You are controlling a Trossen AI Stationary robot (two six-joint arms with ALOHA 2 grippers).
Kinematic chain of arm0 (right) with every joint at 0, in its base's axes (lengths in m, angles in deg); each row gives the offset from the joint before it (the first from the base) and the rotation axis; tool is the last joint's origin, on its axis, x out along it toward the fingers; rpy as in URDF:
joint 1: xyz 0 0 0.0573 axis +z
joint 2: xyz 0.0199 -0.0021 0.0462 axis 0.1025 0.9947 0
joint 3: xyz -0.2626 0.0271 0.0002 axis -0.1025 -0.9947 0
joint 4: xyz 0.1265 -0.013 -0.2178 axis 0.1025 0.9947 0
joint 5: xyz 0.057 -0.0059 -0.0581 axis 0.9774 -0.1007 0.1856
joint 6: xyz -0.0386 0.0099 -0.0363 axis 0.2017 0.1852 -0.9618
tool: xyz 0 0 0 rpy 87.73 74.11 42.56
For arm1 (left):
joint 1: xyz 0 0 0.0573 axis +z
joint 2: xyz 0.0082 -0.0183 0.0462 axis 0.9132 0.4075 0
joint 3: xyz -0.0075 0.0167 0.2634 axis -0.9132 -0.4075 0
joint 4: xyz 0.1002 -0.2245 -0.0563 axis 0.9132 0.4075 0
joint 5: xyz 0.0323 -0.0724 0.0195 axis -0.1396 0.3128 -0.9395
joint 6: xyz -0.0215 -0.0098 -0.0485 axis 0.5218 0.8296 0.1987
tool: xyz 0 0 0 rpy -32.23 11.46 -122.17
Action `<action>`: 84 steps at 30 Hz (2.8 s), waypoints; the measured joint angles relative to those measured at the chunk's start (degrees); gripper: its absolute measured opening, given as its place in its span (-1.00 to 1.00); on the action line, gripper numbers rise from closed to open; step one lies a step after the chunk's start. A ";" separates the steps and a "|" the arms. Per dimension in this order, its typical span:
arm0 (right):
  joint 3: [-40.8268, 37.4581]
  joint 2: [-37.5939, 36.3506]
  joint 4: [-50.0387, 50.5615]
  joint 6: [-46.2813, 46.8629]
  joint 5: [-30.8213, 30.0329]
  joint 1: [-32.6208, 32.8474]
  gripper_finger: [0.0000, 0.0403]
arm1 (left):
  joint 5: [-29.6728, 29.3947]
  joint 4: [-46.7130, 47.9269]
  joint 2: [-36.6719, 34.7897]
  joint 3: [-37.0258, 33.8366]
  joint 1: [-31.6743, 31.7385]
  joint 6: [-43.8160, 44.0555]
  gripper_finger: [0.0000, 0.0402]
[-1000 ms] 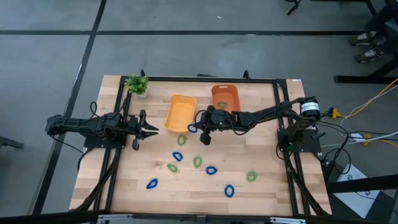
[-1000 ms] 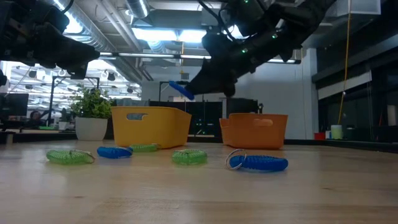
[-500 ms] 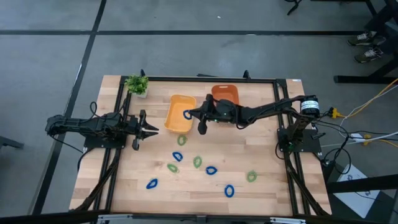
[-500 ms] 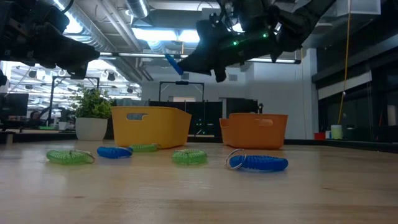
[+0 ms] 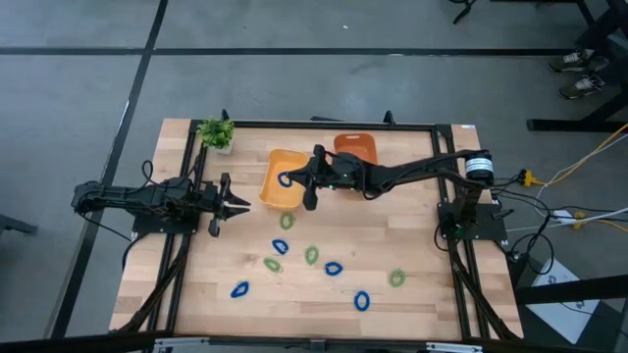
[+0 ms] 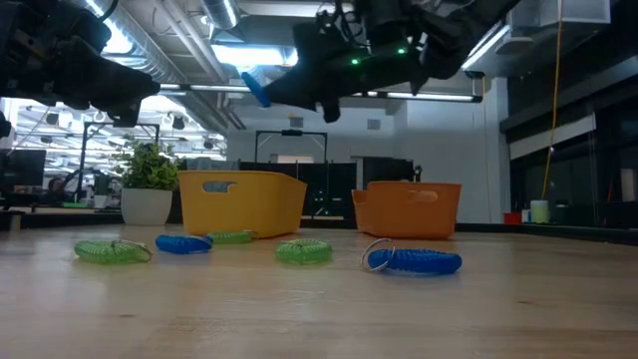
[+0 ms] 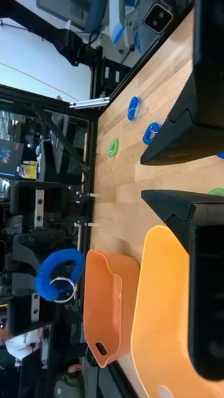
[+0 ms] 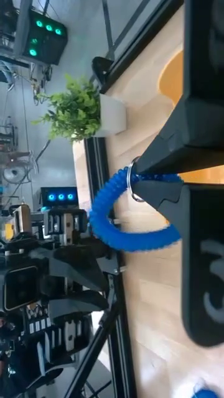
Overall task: Sort items
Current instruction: Put the blue keychain into the yellow bin, then put the green keychain into the orange bin
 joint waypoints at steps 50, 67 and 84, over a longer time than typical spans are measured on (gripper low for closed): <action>25.79 13.40 42.02 -4.24 4.73 -6.91 -0.61 | 0.02 -0.02 0.00 0.00 0.00 0.00 -0.65; 25.77 13.38 42.45 -1.05 7.64 -6.91 -0.24 | 0.02 -0.02 0.00 0.00 0.00 0.00 -0.65; 25.68 7.56 56.34 3.93 11.57 -5.61 -0.53 | 0.06 -0.02 0.00 0.00 0.00 0.00 -0.65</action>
